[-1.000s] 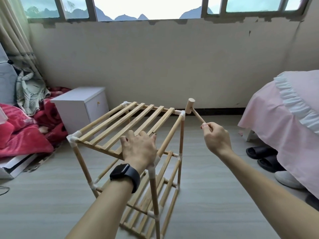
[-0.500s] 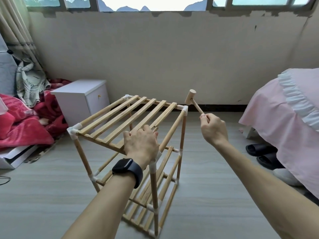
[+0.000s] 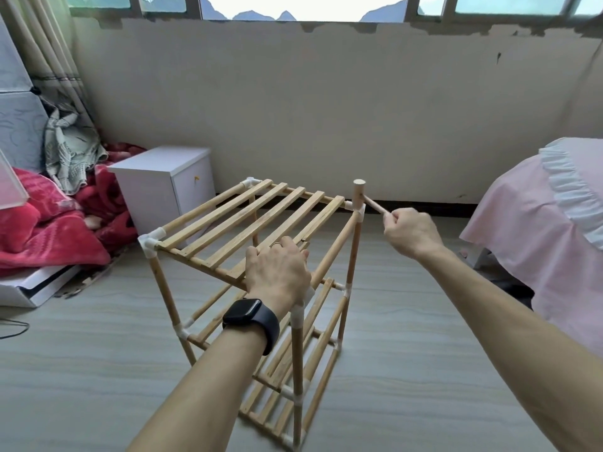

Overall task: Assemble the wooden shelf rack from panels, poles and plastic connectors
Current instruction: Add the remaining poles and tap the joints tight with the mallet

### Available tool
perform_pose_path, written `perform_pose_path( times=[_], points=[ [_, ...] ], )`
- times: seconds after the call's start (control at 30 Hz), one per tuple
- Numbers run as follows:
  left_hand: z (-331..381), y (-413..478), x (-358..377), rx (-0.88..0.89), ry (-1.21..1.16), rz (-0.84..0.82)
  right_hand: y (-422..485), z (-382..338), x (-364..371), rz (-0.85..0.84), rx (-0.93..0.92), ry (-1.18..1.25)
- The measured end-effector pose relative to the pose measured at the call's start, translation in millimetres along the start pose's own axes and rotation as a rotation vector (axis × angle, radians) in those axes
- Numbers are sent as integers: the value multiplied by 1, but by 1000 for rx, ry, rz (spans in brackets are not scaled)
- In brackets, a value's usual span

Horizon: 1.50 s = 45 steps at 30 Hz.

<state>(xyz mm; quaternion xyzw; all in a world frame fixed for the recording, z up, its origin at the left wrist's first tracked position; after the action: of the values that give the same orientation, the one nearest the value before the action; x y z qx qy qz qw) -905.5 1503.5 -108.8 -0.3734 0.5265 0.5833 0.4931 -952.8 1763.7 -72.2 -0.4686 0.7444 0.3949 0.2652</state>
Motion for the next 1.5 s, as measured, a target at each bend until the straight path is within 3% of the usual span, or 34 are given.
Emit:
perform_pose_path(
  times=[0.13,0.23,0.37,0.5,0.67,0.87,1.03,1.27,1.4,1.5],
  points=[
    [0,1,0,8,8,-7,-3,-3,-12,143,-19,109],
    [-1,0,2,11,25,-24,3,0,5,-17,42,-57],
    [-2,-1,-2,14,80,2,4,-3,-12,129,20,24],
    [-9,1,2,0,114,-46,5,8,4,-40,104,-120],
    [-23,-5,-2,102,74,-83,-4,-10,-10,101,11,32],
    [-81,-22,-28,244,30,-107,-6,-79,27,-68,-113,162],
    [-118,-40,-37,299,38,-73,7,-147,72,-193,-202,94],
    [-116,-49,-44,320,24,-45,37,-179,100,-58,-153,33],
    [-117,-47,-46,318,11,-29,50,-177,121,-171,-100,-145],
    [-117,-46,-44,323,7,-17,56,-184,105,-1,-167,-16]
  ],
)
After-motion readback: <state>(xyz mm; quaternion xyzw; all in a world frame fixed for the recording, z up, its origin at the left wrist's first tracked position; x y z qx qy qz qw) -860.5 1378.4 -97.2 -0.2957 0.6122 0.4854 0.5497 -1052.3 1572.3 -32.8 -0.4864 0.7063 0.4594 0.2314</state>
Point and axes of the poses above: each hand's wrist, its own y-axis towards the middle knuckle, its own x-axis out of the palm, z = x × y, the point moved 10 cm from there along y, towards the middle knuckle, and after that the axes turned 3 degrees about -z, right-handed, at the moved point
